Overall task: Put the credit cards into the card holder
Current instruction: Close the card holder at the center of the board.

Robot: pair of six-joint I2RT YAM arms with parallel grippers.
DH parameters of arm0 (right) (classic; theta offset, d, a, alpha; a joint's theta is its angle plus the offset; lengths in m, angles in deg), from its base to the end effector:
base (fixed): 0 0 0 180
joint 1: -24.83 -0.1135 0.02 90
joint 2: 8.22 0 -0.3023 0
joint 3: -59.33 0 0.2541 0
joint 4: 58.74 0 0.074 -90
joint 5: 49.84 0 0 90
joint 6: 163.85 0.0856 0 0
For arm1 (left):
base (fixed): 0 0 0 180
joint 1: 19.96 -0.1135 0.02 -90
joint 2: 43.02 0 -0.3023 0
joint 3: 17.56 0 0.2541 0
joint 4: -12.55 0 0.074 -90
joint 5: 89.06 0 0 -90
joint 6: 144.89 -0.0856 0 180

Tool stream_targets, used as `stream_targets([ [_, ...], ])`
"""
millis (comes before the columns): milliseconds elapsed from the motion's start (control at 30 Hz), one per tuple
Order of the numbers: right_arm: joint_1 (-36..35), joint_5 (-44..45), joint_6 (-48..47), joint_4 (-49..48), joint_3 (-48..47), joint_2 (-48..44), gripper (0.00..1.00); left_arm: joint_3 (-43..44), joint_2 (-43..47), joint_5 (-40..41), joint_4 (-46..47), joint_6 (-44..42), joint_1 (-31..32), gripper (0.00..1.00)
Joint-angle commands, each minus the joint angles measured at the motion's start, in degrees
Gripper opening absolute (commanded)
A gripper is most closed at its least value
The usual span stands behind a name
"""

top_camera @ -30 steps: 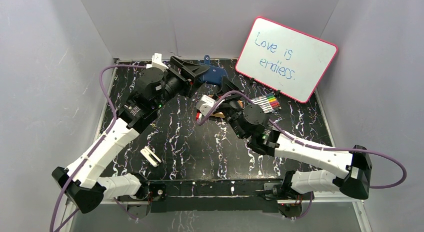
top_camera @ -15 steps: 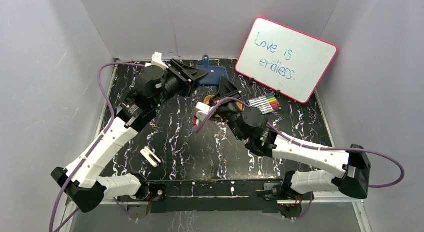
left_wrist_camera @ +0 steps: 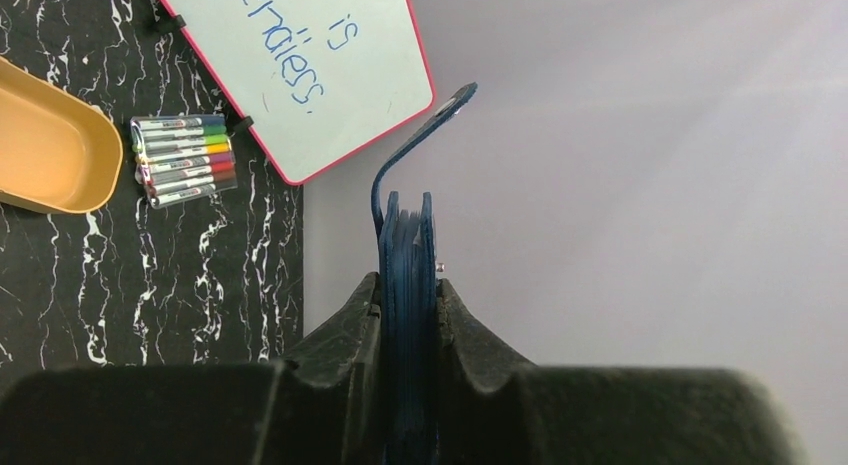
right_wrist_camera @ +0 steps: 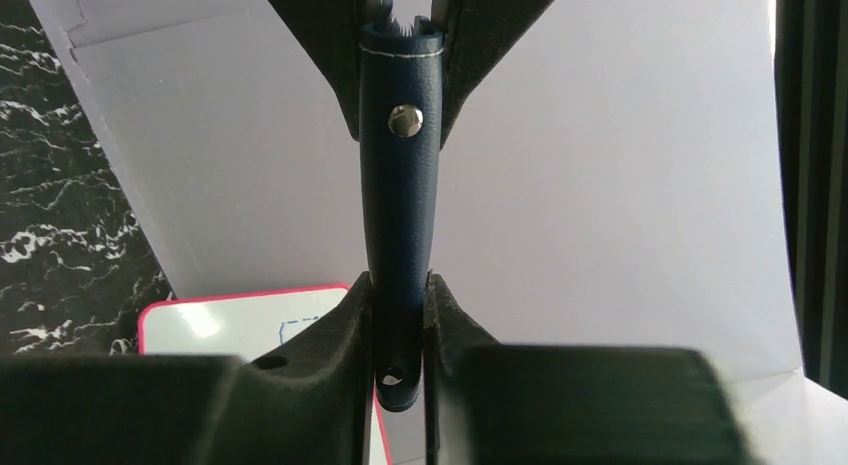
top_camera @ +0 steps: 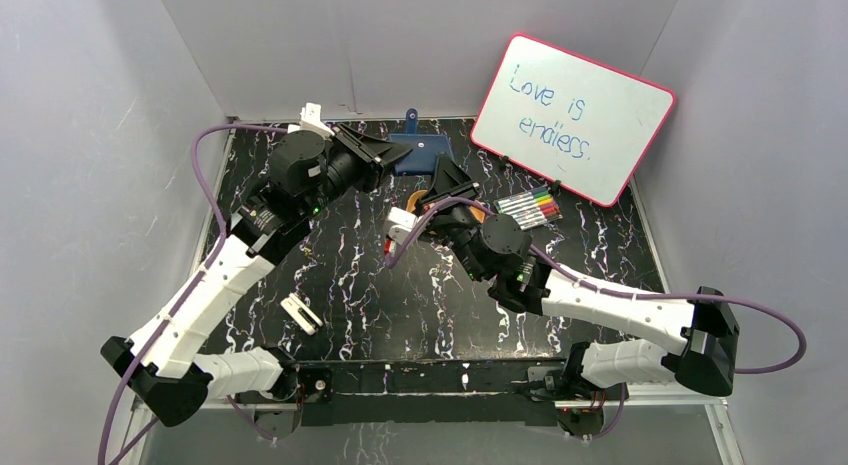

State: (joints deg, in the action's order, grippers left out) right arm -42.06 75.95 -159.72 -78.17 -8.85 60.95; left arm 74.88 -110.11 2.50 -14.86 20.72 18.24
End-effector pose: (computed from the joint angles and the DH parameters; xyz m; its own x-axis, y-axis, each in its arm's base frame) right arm 0.1648 0.2587 0.4370 0.5359 -0.8055 -0.2528 0.0858 0.3499 -0.9329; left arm 0.2305 -0.1784 0.4950 -0.5851 -0.7717 -0.2493 0.1210 0.2209 -0.9678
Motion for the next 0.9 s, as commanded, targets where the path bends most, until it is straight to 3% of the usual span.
stream_targets([
  [0, -0.2, 0.1, 2.3, -3.1, -1.2, -2.3, 0.42, -1.7, 3.2, -0.2, -0.4, -1.1, 0.0, 0.00],
  [67, -0.8, -0.2, 8.1, 4.5, -3.1, -3.5, 0.71, -2.6, 3.9, 1.2, -0.2, -1.7, 0.0, 0.00],
  [167, -1.5, -1.6, 24.3, 23.0, -12.4, -4.5, 0.97, -2.7, 4.7, 4.5, -1.3, -5.1, -0.1, 0.00],
  [300, -0.8, -9.2, 47.5, 46.8, -25.6, -3.2, 0.99, -3.9, 6.8, 6.2, -0.8, -13.7, -1.3, 0.00],
  [400, 4.8, -24.9, 59.9, 56.9, -31.2, -3.0, 0.99, -5.4, 9.2, 1.6, 0.0, -24.8, -2.2, 0.00],
  [567, 12.2, -48.3, 72.2, 59.4, -31.8, -7.9, 0.99, -8.5, 15.7, -10.6, -2.7, -41.2, -2.2, 0.00],
  [733, 14.9, -61.7, 83.1, 53.1, -23.9, -14.3, 0.99, -11.8, 24.8, -24.6, -4.6, -50.5, -2.2, 0.00],
  [867, 14.9, -71.1, 91.1, 48.8, -20.2, -15.4, 0.98, -13.8, 28.6, -37.6, -3.9, -53.1, -2.2, 0.00],
])
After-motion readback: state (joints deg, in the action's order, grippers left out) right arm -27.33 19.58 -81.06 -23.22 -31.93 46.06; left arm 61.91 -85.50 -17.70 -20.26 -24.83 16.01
